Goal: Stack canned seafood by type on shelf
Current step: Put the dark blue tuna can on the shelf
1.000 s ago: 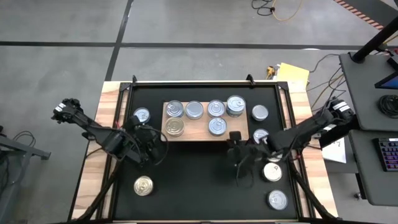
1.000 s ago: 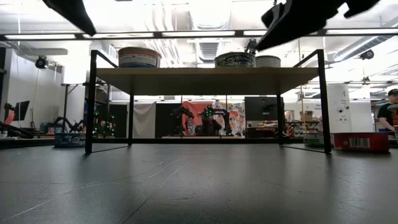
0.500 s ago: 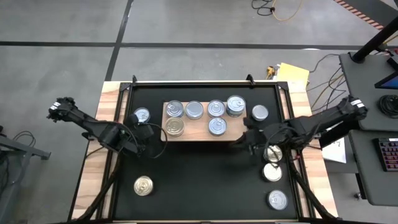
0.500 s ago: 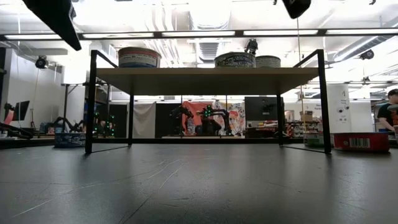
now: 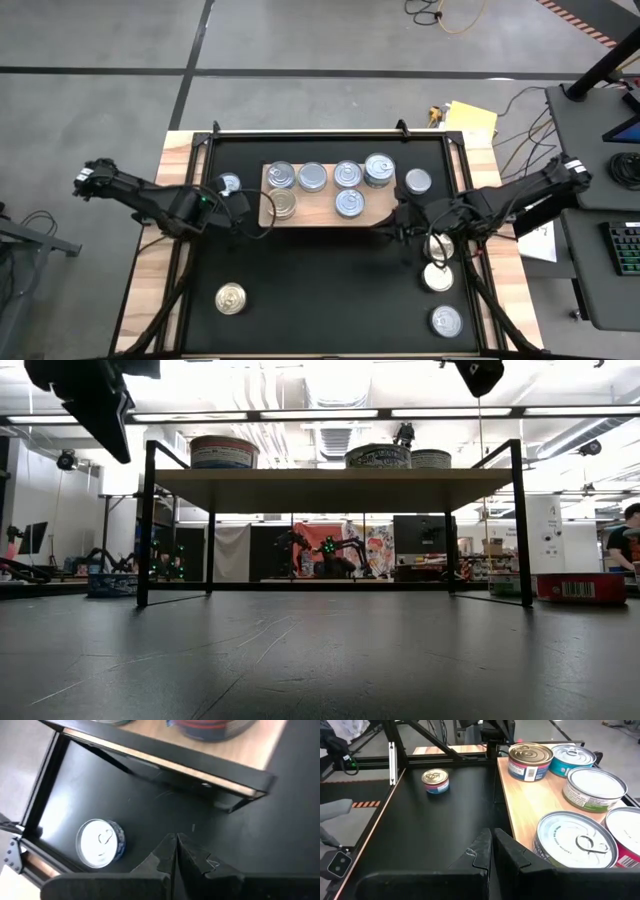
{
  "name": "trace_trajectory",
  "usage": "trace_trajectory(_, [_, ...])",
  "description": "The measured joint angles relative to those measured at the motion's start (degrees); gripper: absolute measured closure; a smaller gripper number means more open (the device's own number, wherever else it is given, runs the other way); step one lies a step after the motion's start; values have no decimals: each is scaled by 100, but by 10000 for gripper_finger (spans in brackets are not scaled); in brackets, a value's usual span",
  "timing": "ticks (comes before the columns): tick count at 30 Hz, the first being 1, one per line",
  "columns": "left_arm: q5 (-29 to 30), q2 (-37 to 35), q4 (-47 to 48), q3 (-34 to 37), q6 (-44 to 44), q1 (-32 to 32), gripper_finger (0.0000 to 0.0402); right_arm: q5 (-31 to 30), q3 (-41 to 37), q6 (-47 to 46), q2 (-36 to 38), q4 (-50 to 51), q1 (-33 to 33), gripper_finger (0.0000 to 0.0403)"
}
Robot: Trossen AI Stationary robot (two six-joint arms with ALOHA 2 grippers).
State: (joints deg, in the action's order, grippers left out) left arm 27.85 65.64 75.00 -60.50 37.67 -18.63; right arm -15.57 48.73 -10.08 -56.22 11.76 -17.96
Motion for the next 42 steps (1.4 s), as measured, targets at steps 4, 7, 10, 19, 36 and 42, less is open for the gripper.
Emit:
trace_trajectory(4, [9,-82,-8,154,-252,274,401,-4,0,-2,-57,-6,0,393])
trace_trajectory(7, [9,-206,-15,389,-313,497,402,-7,0,0,-57,-8,0,393])
trace_trajectory(10, [5,-395,-59,666,-313,715,402,-7,0,3,-57,-4,0,393])
trace_trajectory(19, [-260,-1013,-389,1404,-36,1612,401,-111,0,104,-57,-8,0,393])
trace_trajectory(36, [-458,-722,-1006,1837,-316,3839,401,-111,0,216,-57,-10,0,393])
trace_trajectory(42, [-464,-377,-1434,2103,-622,4082,401,-109,0,207,-57,-8,0,393])
